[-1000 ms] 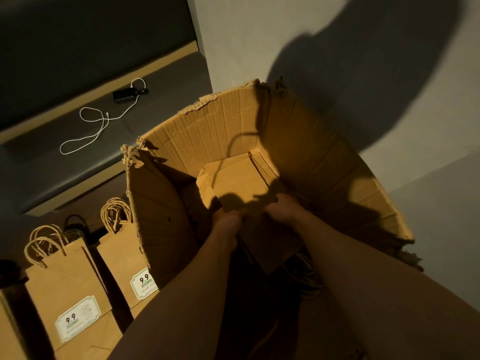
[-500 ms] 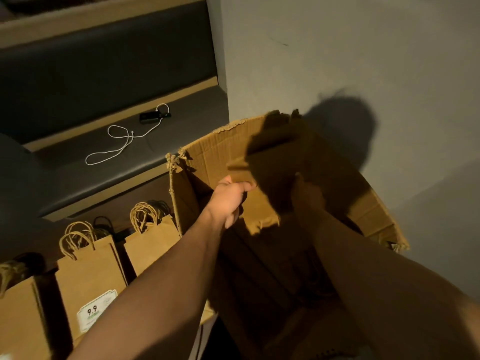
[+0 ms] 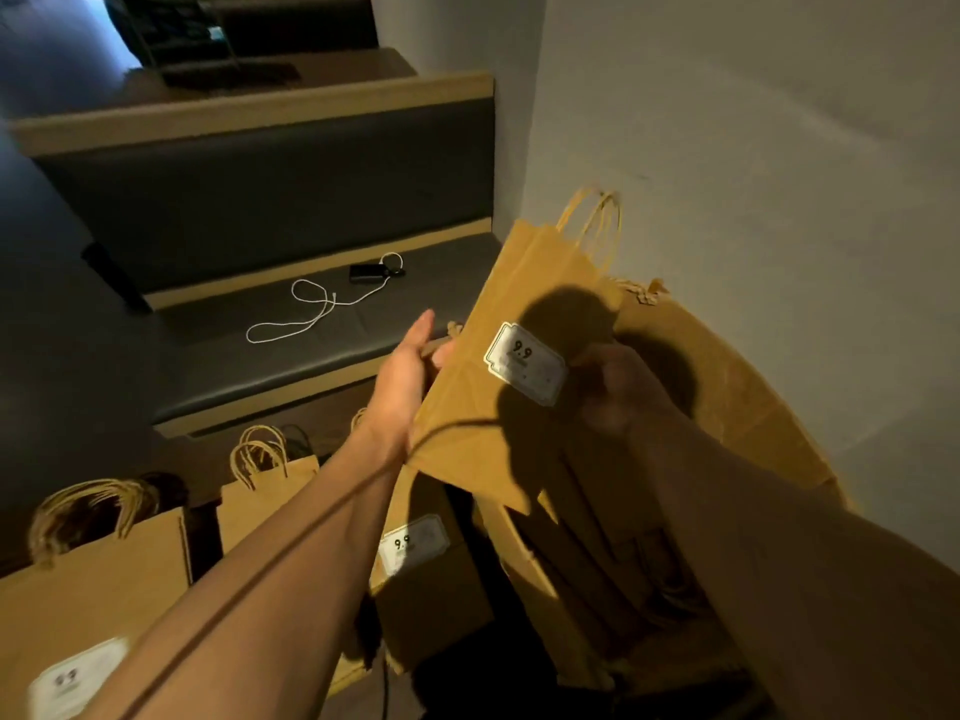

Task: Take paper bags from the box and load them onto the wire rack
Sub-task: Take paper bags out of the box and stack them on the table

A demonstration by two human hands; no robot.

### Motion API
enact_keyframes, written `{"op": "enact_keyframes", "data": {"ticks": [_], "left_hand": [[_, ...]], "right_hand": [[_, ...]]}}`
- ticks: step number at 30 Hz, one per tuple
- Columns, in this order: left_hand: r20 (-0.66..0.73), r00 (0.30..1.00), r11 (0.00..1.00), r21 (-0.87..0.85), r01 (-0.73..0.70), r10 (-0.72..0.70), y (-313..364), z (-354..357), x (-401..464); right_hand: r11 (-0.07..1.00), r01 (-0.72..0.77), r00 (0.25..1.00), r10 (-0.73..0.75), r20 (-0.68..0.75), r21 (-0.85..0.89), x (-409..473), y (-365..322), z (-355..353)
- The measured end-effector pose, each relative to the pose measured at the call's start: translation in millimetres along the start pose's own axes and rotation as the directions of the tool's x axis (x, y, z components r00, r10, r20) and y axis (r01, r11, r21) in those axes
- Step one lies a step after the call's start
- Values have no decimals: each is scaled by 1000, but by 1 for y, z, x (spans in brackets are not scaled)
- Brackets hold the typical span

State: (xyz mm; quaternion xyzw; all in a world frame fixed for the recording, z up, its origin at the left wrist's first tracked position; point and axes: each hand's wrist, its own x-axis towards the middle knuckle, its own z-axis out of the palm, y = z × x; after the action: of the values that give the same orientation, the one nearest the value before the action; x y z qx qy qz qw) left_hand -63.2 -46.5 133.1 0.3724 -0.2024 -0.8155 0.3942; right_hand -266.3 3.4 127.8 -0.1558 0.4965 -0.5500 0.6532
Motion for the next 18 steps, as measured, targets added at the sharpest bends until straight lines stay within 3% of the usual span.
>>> {"op": "enact_keyframes", "data": {"ticks": [1,3,6,10,14,18], "left_hand": [[34,997,997,45,65,-67,3,-10,-6],[71,992,945,318,79,-107,5,-29,-16],[46,999,883,468,-36,16,8,-57,-33],[-113,981,901,423,-98,159,14,-97,-50],[-165,982,985,162,-60,87,29,-143,-77],[-291,930,955,256,-150,224,37,-181,-98]], "right_hand": [[1000,-11,1000,11,14,-5,1,5,11],[1000,9,1000,-8,7,-21,8,16,31],[988,65,998,-61,28,-140,16,32,61],[948,96,995,-95,19,-304,21,58,94],[929,82,996,-93,-12,-362,26,84,123],[928,63,997,-72,-11,-368,30,105,141]]}}
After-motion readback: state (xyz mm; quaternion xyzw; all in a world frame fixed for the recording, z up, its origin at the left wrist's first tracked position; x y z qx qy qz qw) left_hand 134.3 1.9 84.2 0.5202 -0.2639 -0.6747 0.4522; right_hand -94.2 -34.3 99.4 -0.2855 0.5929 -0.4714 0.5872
